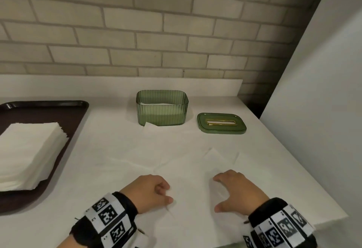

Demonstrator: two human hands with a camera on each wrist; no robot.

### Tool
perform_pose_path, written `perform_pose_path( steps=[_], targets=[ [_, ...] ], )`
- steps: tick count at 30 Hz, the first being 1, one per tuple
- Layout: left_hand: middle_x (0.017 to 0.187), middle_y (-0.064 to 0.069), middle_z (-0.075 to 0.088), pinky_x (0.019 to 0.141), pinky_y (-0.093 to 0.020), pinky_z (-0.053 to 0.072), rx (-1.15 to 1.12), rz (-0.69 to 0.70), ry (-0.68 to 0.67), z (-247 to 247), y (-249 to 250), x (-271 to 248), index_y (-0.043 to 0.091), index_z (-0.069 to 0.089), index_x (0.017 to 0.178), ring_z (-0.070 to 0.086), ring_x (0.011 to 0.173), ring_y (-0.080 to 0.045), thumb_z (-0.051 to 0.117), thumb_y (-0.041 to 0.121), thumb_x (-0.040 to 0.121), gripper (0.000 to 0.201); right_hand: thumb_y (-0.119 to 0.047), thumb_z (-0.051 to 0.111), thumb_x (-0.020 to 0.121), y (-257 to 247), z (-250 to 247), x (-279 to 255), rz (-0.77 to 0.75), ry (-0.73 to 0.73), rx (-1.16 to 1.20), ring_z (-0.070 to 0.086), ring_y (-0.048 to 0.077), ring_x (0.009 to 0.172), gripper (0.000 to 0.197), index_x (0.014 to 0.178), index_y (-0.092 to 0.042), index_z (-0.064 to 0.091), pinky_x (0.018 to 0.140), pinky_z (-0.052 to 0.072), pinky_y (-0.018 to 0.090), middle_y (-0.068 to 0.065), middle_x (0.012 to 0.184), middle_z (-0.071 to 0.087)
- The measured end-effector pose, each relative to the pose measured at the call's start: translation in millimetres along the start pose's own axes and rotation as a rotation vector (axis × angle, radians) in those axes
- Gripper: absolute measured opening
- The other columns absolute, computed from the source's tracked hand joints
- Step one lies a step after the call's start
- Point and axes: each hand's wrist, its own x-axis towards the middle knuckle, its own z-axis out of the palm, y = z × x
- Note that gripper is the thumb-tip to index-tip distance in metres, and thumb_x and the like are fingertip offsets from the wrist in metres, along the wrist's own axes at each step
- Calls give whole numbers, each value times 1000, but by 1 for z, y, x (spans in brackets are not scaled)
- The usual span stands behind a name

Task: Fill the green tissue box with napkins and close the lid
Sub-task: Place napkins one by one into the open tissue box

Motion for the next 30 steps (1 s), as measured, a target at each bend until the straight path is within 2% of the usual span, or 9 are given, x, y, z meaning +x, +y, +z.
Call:
perform_pose_path(
  steps=[4, 7, 11, 15, 17, 19, 22, 26, 30],
  targets=[
    [90, 16, 56, 86, -15, 43, 71, -54, -41, 14, 15, 0, 33, 55, 92, 55, 90, -3, 72, 44, 75, 27, -50, 69, 74, 0, 2, -1, -7, 12, -13, 36, 15, 126, 81, 142, -32, 31, 101, 40, 29, -6, 138, 38],
    [92, 13, 54, 86, -17, 44, 123, -99, -22, 18, 22, 3, 29, 55, 93, 54, 91, -7, 70, 39, 78, 24, -50, 69, 74, 1, 1, 0, -9, -3, -45, 37, 18, 126, 80, 142, -30, 31, 100, 42, 32, -2, 137, 38],
    [77, 14, 57, 75, -15, 44, 114, -126, 20, 21, 22, 5, 28, 56, 82, 56, 74, -5, 67, 32, 83, 12, -51, 68, 75, 1, 1, 3, -22, -22, -100, 39, 20, 123, 79, 141, -27, 31, 97, 44, 34, 1, 134, 39],
    [72, 13, 57, 64, -11, 42, 70, -113, 78, 24, 21, 3, 30, 53, 73, 54, 62, -1, 65, 27, 85, 17, -53, 65, 76, 6, 1, 3, -55, -55, -103, 39, 21, 124, 79, 142, -27, 29, 98, 43, 34, 1, 135, 38],
    [72, 10, 56, 65, -12, 42, 37, -84, 124, 23, 22, 0, 34, 53, 72, 54, 61, -2, 64, 24, 86, 20, -53, 65, 76, 11, -6, 3, -66, -77, -33, 38, 19, 127, 81, 144, -27, 28, 102, 40, 33, -1, 139, 38],
    [75, 10, 55, 68, -14, 41, 19, -42, 184, 20, 25, -4, 39, 54, 73, 53, 65, -4, 61, 25, 88, 22, -52, 67, 76, 17, -16, 4, -56, -67, 134, 38, 15, 131, 84, 145, -26, 27, 107, 36, 30, -4, 144, 37],
    [77, 11, 56, 66, -13, 38, -34, 18, 250, 17, 28, -14, 42, 55, 75, 52, 69, -2, 57, 29, 91, 20, -47, 76, 70, 25, -23, 7, -45, 31, 422, 42, 13, 130, 94, 146, -25, 26, 105, 35, 26, -4, 144, 41],
    [78, 10, 56, 68, -12, 38, -64, 72, 277, 10, 32, -26, 41, 57, 78, 50, 73, -3, 57, 29, 91, 18, -42, 81, 65, 30, -17, 11, -80, 2, 567, 46, 11, 124, 96, 143, -27, 28, 100, 37, 21, -4, 134, 49],
    [85, 2, 63, 71, -13, 38, -44, 122, 319, -4, 33, -32, 40, 59, 76, 51, 75, -4, 58, 28, 90, 19, -36, 82, 67, 27, -21, 14, -148, -52, 710, 58, 8, 108, 77, 132, -31, 41, 94, 46, 23, -6, 115, 59]
  ],
)
